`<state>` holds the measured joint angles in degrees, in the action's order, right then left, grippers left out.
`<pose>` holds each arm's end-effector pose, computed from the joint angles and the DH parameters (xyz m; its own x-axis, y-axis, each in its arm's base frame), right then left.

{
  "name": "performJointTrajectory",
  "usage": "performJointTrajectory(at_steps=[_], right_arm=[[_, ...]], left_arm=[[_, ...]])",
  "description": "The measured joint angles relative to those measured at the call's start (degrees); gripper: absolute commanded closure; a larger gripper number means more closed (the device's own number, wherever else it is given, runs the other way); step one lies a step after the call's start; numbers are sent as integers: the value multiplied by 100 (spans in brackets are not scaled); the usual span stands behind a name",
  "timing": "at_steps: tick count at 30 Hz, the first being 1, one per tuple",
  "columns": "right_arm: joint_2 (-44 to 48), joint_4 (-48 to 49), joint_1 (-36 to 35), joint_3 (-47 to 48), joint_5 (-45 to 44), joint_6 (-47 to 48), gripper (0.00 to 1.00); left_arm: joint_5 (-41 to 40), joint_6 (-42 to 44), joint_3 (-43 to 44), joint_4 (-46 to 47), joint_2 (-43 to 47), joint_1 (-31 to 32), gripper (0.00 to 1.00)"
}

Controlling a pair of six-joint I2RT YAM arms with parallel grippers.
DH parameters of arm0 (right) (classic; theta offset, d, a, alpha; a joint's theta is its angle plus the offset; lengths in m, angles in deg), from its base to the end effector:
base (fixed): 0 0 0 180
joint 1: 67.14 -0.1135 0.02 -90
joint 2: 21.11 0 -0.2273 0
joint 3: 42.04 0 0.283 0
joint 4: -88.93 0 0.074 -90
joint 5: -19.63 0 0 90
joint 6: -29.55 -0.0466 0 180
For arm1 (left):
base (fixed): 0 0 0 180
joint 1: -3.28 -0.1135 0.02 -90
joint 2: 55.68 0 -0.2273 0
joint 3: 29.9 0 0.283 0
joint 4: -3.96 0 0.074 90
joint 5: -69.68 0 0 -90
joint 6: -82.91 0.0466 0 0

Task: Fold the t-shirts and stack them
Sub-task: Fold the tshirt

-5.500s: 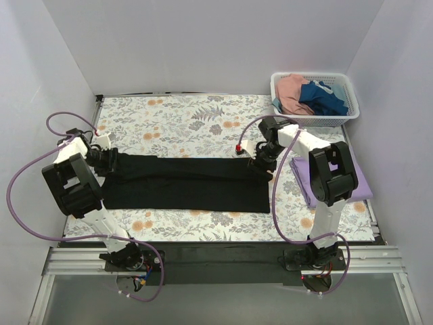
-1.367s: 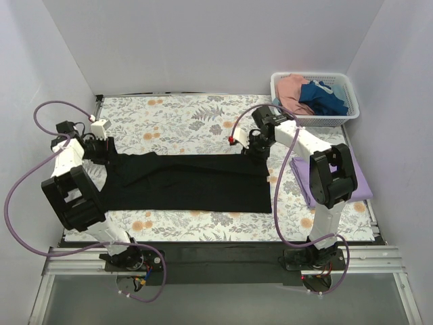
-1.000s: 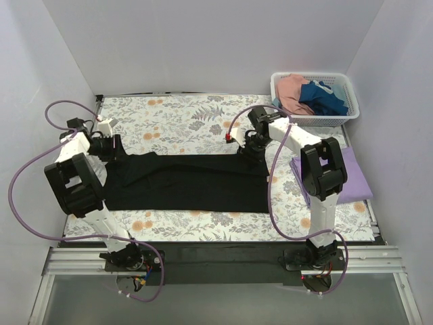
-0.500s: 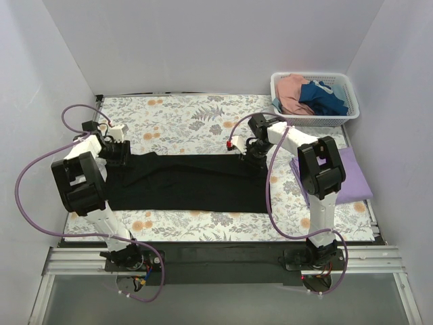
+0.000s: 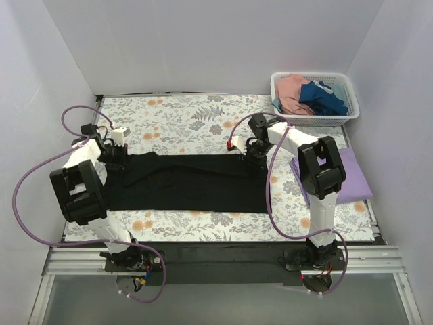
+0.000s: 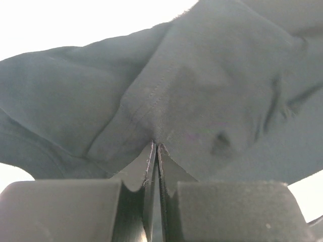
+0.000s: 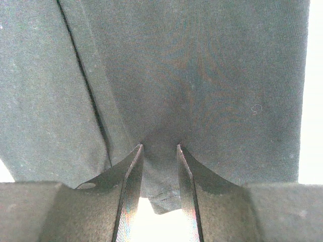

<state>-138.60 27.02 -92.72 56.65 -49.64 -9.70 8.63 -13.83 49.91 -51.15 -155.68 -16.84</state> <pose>0.3643 0.1927 0.1079 -0.2106 -0.9038 -0.3727 -0.9774 0.1882 0.0960 0.3403 0.1007 0.1287 -0.8802 -0.4318 -0.1971 -0.2910 0.8189 -0.4947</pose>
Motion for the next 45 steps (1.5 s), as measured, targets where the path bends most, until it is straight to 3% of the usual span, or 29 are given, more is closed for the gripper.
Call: performJointTrajectory(at_steps=[6, 11, 18, 21, 22, 24, 29, 35, 45], right_arm=[[26, 26, 0, -44, -7, 28, 61], [131, 101, -2, -188, -68, 118, 57], [212, 83, -33, -269, -118, 201, 54], [240, -2, -31, -280, -131, 219, 55], [258, -35, -33, -280, -131, 225, 55], [297, -111, -33, -282, -129, 254, 55], [382, -240, -33, -219, -74, 247, 53], [374, -341, -37, 142, 96, 160, 52], [192, -356, -153, 376, 308, 2, 52]], left_arm=[[142, 1097, -507, -326, 813, 0, 99], [-17, 2157, -1095, -533, 1119, 0, 80], [-103, 3042, -1360, -804, 1329, -33, 68], [177, 2918, -883, -1019, 1329, -44, 58], [271, 2791, -658, -1036, 1298, -44, 49], [426, 2492, -192, -1051, 1134, -44, 45], [721, 1622, 662, -922, 245, -44, 44], [907, 922, 763, -970, -603, -28, 44], [1029, 433, 800, -942, -927, 164, 48]])
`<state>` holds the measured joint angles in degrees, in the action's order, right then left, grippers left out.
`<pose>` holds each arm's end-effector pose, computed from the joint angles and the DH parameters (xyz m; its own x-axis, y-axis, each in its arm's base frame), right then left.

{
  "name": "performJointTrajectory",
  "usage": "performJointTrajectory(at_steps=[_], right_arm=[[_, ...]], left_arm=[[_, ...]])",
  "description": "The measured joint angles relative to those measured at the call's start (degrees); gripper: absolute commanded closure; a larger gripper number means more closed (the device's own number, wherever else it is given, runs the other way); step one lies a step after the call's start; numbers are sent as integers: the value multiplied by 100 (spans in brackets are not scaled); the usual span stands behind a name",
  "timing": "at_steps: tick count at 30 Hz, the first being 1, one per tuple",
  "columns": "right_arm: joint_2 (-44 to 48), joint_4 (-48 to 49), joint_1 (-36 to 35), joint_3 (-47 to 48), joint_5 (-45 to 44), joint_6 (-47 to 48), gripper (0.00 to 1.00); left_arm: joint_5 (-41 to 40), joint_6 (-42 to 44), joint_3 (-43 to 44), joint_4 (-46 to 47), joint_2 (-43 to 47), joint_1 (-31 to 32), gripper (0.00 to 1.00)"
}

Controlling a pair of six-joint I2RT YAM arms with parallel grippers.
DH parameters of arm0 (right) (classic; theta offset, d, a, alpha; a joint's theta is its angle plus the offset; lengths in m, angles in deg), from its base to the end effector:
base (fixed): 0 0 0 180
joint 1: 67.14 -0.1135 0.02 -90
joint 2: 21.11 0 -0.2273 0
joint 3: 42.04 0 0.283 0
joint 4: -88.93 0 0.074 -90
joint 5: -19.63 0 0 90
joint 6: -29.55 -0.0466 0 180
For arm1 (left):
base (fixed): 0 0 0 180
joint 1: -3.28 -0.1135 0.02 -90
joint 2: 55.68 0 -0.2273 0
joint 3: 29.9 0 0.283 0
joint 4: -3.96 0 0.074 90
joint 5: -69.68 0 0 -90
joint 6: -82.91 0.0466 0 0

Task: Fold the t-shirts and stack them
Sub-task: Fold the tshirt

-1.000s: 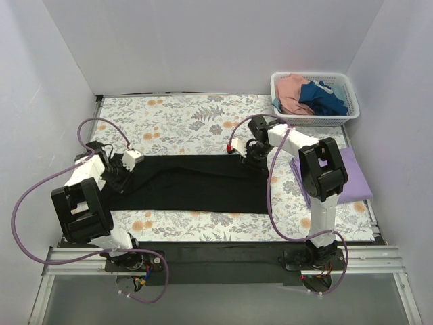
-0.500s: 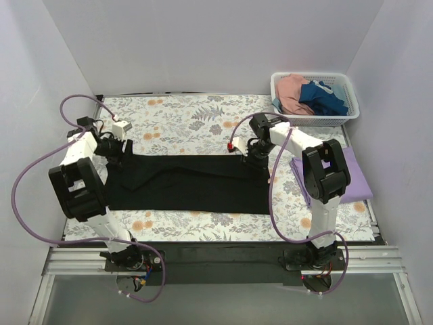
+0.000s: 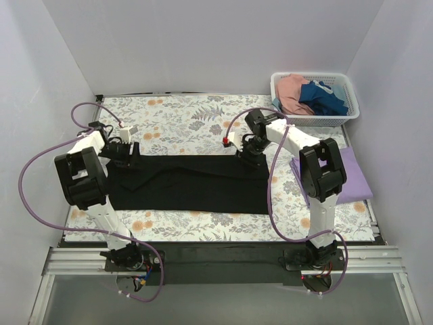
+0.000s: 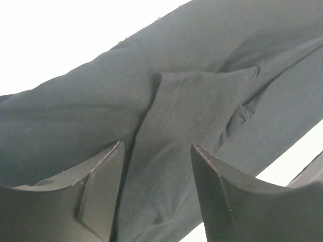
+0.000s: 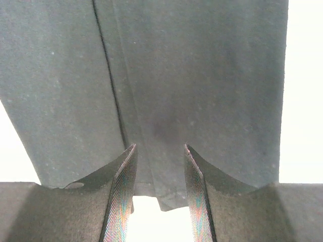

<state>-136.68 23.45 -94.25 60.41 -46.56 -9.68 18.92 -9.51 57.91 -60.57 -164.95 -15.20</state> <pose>0.3624 0.2067 0.1400 -0.1739 -0.8852 -0.4316 -0.9845 0.1460 0.0972 0.3566 0.0881 0.1147 -0.9367 -0.3475 -0.0432 -0.2433 0.7346 -0.6334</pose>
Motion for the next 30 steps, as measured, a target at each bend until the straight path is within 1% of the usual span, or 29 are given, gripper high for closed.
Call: performJointTrajectory(at_steps=[1, 3, 5, 7, 8, 10, 11, 12, 14, 20, 23, 24, 25, 26, 27, 28, 30], right_arm=[[-13, -7, -4, 0, 2, -7, 52], [-31, -33, -22, 7, 24, -20, 52], [-46, -66, -31, 44, 39, -50, 52], [-70, -70, -31, 103, 44, -76, 52], [-85, -68, -31, 133, 44, -94, 52], [-105, -68, -28, 170, 48, -111, 52], [-107, -70, -28, 181, 50, -116, 52], [-107, -68, -28, 188, 55, -120, 52], [-109, -70, -28, 210, 70, -133, 52], [-138, -85, -31, 472, 234, -256, 51], [-214, -70, -48, 756, 402, -341, 50], [-249, -68, -63, 859, 470, -396, 39], [-286, -55, -83, 973, 546, -472, 30], [-310, -17, -109, 1058, 612, -527, 23], [-358, 9, -151, 1191, 691, -605, 20], [-424, 76, -208, 1346, 763, -706, 20], [-595, 262, -363, 1718, 881, -916, 20]], left_arm=[[9, 0, 0, -7, -9, 15, 53], [61, 26, 0, -57, -13, 37, 56], [125, 109, 2, -170, -13, 50, 65], [190, 249, 2, -339, -11, 68, 71], [223, 334, 2, -431, -11, 68, 76], [278, 485, -11, -575, 11, 74, 83], [308, 579, -26, -669, 39, 79, 92], [348, 664, -57, -750, 94, 83, 96], [385, 872, -181, -903, 284, 103, 100], [376, 1467, -997, -1207, 1281, 354, 100], [420, 1565, -1318, -1360, 1729, 487, 96], [468, 1604, -1342, -1425, 1825, 492, 93], [516, 1644, -1342, -1467, 1897, 483, 87], [562, 1661, -1342, -1484, 1961, 466, 84], [599, 1646, -1344, -1491, 2013, 435, 81], [640, 1541, -1344, -1462, 2061, 389, 73], [726, 1248, -1342, -1283, 2114, 149, 69]])
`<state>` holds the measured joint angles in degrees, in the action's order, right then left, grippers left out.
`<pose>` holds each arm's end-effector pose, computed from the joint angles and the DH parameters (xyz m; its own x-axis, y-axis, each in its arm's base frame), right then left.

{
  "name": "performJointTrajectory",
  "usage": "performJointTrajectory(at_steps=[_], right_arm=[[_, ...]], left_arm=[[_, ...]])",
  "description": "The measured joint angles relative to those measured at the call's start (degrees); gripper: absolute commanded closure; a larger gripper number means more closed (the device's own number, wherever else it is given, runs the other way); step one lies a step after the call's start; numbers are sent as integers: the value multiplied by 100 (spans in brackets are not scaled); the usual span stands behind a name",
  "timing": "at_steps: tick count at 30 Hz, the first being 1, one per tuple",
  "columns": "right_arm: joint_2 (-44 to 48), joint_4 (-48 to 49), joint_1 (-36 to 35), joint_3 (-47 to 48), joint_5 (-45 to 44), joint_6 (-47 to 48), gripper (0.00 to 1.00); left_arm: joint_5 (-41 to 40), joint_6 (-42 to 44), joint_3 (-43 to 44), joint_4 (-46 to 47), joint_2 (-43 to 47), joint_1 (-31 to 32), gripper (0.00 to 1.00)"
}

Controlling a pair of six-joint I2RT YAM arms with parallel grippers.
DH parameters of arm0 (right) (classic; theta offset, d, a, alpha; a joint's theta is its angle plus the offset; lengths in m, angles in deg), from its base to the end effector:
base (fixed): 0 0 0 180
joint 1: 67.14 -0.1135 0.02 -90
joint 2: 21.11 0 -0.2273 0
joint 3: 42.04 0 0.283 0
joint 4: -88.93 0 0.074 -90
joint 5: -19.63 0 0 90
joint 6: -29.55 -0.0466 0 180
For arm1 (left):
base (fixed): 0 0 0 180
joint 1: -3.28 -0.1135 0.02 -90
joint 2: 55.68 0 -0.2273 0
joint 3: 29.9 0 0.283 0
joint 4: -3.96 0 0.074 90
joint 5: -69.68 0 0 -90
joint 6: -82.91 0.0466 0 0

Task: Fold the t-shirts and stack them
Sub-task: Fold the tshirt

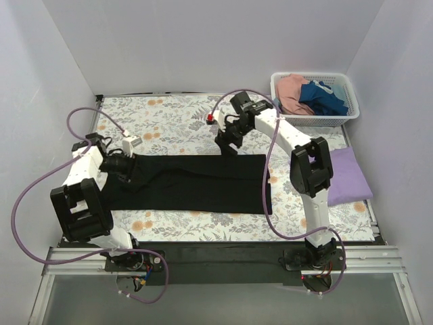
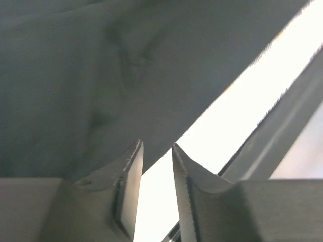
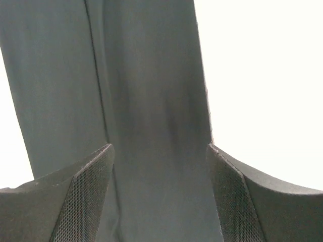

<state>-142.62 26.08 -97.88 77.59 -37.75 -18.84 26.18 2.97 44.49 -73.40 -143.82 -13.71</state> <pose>0.3911 0.2618 0.1956 -0.1639 -0.7482 -0.6429 -0.9859 0.1464 0.0810 0.2829 0.0511 0.1674 -0.9790 -0.1734 -0.1076 -0.0443 0.6952 -0.7175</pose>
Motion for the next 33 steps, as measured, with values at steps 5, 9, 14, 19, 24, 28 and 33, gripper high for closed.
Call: performJointTrajectory(at_steps=[5, 9, 14, 19, 24, 28, 33], right_arm=[[-785, 761, -566, 1191, 278, -881, 20], [-1115, 1722, -1008, 1314, 385, -1672, 19], [-1493, 2986, -1493, 1314, 382, -2575, 17], [-1862, 3766, -1705, 1316, 354, -3136, 14], [-2236, 4210, -1690, 1357, 317, -3532, 15], [-2371, 4284, -1672, 1325, 317, -3609, 26], [-2275, 4489, -1681, 909, 496, -3578, 29]], left_arm=[[90, -822, 413, 369, -603, -1108, 51], [-15, -1300, 575, 708, -1252, -1565, 47], [-168, -1624, 577, 933, -1381, -1582, 47], [-330, -1753, 592, 1156, -1580, -1563, 45], [-389, -1777, 603, 1235, -1816, -1539, 50], [-415, -1679, 603, 1200, -1980, -1456, 69], [-262, -1180, 603, 863, -1965, -1318, 95]])
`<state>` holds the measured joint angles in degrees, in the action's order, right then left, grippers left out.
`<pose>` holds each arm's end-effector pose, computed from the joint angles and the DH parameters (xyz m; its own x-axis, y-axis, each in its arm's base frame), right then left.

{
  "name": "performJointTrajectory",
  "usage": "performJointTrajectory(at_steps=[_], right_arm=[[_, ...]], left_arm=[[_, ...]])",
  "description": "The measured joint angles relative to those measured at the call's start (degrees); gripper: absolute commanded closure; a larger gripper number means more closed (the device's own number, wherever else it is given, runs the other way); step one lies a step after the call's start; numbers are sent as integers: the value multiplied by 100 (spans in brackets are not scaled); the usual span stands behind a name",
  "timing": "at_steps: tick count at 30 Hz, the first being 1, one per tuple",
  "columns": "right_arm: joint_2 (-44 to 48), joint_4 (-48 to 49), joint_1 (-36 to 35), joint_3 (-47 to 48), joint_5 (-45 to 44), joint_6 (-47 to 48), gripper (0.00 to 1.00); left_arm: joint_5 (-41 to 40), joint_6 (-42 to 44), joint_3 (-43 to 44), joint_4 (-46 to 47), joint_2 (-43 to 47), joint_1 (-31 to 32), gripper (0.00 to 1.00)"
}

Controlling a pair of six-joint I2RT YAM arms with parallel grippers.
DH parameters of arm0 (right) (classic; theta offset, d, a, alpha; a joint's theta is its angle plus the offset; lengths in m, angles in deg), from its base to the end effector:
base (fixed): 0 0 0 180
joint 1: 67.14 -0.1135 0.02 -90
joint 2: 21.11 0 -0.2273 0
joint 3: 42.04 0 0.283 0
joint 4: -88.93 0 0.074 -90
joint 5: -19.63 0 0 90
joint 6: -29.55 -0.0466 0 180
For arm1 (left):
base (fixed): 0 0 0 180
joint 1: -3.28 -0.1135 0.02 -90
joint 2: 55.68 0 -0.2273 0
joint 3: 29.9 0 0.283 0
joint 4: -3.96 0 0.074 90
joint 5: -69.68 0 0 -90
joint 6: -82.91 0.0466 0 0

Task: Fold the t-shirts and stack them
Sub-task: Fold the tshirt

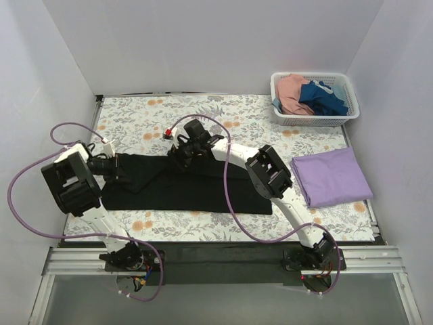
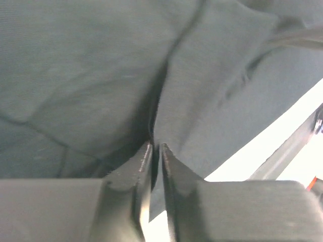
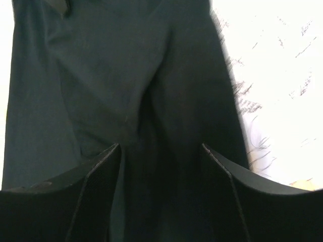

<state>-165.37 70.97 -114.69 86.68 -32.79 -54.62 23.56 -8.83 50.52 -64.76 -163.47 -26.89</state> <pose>0.3635 0.4395 0.1092 -0.2763 -0.4214 -0.8638 -0.9611 0.1175 0.2502 0.3010 0.1376 0.0928 -0.8463 -0.5173 0.1270 -0.4517 0.5708 -0.6857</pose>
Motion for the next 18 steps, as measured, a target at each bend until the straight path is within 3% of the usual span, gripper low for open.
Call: performJointTrajectory(at_steps=[2, 8, 12, 15, 18], right_arm=[[138, 136, 0, -321, 90, 81, 28], [754, 129, -11, -1176, 258, 413, 24], [1139, 109, -11, -1646, 328, 717, 16], [1366, 96, -11, -1851, 330, 970, 16], [1521, 33, -9, -1952, 326, 1222, 21]], left_arm=[[63, 319, -11, -177, 87, 42, 100], [61, 1685, -389, -730, 1056, 234, 100], [-203, 2636, -1069, -975, 1856, 592, 82], [-577, 3294, -1696, -946, 2387, 872, 69], [-890, 3768, -2144, -822, 2863, 929, 64]])
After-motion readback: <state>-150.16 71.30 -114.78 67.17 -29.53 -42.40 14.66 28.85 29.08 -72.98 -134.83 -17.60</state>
